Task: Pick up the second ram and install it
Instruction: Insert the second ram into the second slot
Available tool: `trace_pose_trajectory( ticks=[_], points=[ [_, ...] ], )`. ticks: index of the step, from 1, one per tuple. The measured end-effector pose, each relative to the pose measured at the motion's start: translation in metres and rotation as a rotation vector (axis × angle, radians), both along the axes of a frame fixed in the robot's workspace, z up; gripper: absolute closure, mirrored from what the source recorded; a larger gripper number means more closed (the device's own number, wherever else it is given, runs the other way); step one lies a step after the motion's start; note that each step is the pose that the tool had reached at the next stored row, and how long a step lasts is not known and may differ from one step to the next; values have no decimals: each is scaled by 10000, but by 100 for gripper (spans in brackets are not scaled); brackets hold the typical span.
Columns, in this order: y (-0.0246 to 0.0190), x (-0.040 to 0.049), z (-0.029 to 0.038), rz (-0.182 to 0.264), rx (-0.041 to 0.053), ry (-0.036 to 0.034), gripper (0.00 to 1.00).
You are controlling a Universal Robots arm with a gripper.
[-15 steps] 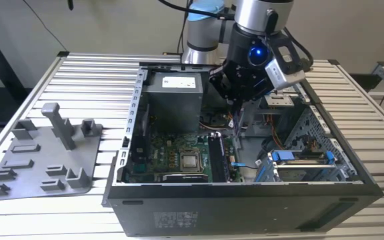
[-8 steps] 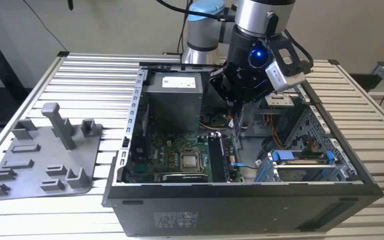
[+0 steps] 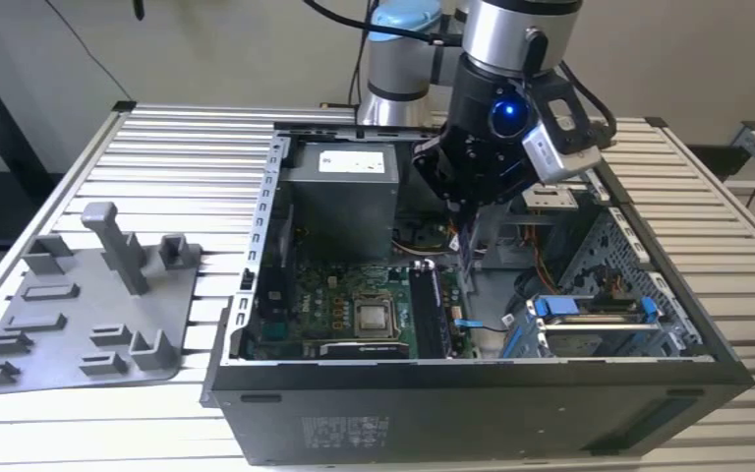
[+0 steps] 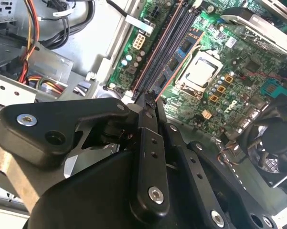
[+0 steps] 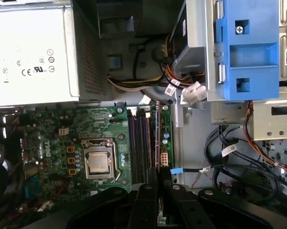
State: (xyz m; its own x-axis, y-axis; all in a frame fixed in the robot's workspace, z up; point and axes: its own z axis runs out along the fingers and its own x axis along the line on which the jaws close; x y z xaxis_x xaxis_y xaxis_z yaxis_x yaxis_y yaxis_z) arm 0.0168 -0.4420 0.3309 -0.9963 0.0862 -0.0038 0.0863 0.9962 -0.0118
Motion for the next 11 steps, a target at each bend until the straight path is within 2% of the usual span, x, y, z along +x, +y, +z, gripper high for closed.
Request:
trace_pose_trajectory(
  ticks=[11],
  points=[
    [-18, 14, -44, 1, 0, 0, 86]
  ],
)
